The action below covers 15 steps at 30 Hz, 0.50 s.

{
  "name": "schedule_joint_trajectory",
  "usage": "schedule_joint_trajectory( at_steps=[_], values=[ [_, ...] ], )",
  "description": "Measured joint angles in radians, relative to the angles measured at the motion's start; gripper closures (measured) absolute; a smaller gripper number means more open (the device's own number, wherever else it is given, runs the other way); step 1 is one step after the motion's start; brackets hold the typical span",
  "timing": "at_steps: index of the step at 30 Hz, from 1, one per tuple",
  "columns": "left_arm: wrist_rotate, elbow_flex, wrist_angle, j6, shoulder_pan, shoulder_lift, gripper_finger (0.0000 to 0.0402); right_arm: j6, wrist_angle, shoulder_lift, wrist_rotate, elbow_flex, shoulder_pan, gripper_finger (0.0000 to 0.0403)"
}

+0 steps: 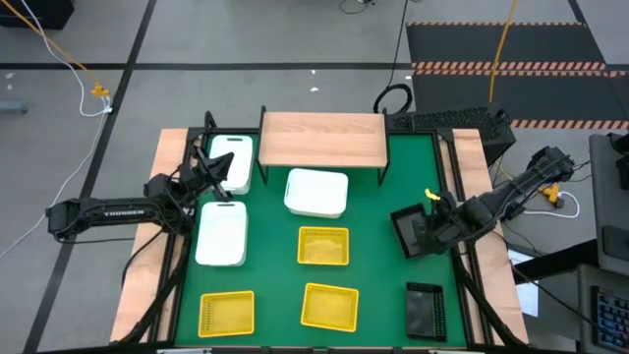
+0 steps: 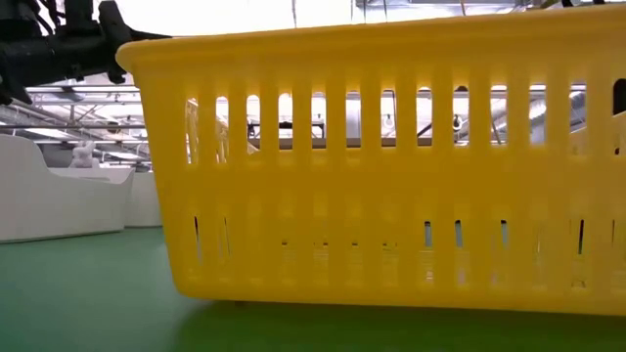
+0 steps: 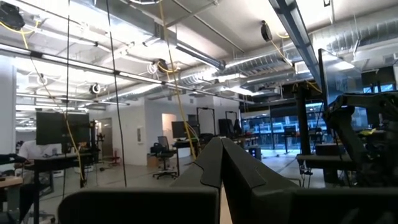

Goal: Stack baskets on shelf by color
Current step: Stack the top black bin on the middle black bin, then stack the bottom black bin on the other black bins

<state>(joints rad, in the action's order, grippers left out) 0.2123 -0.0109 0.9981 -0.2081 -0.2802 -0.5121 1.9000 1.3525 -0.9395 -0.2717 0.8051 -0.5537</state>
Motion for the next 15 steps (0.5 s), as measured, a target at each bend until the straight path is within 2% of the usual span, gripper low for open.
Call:
schedule_joint_trajectory(
  at_steps=[5, 8, 10, 15],
  values=[
    [0.0, 0.0, 0.0, 0.0, 0.0, 0.0, 0.0396, -0.085, 0.006, 0.011, 0.012, 0.006, 0.0, 0.0264],
    [0.0, 0.0, 0.002, 0.0, 0.0, 0.0, 0.0396, -0.242, -0.02, 0.009, 0.054, 0.041, 0.0, 0.0261],
    [0.0, 0.0, 0.003, -0.001, 0.0, 0.0, 0.0396, -0.394, -0.107, -0.004, 0.116, 0.05, -0.003, 0.0265],
    [0.0, 0.0, 0.0, -0.004, 0.0, 0.0, 0.0396, -0.657, -0.4, -0.091, 0.154, 0.036, -0.028, 0.0287]
  ],
)
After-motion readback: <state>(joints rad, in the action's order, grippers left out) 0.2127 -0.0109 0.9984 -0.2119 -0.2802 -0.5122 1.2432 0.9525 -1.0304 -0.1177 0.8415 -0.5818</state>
